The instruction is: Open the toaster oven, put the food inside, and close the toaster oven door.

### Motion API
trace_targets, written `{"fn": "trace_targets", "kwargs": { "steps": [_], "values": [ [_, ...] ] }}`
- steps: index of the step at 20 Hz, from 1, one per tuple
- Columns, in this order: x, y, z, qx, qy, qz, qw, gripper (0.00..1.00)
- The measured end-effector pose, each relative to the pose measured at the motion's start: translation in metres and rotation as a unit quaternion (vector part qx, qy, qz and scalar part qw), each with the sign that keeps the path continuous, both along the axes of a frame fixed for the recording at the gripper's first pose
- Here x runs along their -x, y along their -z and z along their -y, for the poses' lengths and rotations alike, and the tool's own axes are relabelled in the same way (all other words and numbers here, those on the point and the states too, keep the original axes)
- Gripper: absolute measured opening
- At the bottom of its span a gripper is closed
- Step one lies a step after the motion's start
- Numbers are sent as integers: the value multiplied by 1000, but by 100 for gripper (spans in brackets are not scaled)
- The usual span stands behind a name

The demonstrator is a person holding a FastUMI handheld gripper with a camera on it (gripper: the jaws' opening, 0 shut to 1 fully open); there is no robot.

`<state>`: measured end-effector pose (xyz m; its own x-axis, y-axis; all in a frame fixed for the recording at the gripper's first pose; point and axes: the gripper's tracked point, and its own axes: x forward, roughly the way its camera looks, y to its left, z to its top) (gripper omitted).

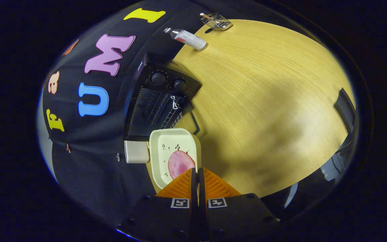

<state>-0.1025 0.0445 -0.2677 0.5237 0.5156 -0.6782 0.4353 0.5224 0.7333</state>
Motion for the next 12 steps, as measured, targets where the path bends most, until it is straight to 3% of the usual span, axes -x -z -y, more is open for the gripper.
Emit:
{"fn": "trace_targets", "kwargs": {
  "steps": [6, 12],
  "values": [
    [-47, -17, -61, 13, 76, 5, 997, 5],
    [-104, -3, -99, -14, 196, -35, 980, 6]
  ]
}}
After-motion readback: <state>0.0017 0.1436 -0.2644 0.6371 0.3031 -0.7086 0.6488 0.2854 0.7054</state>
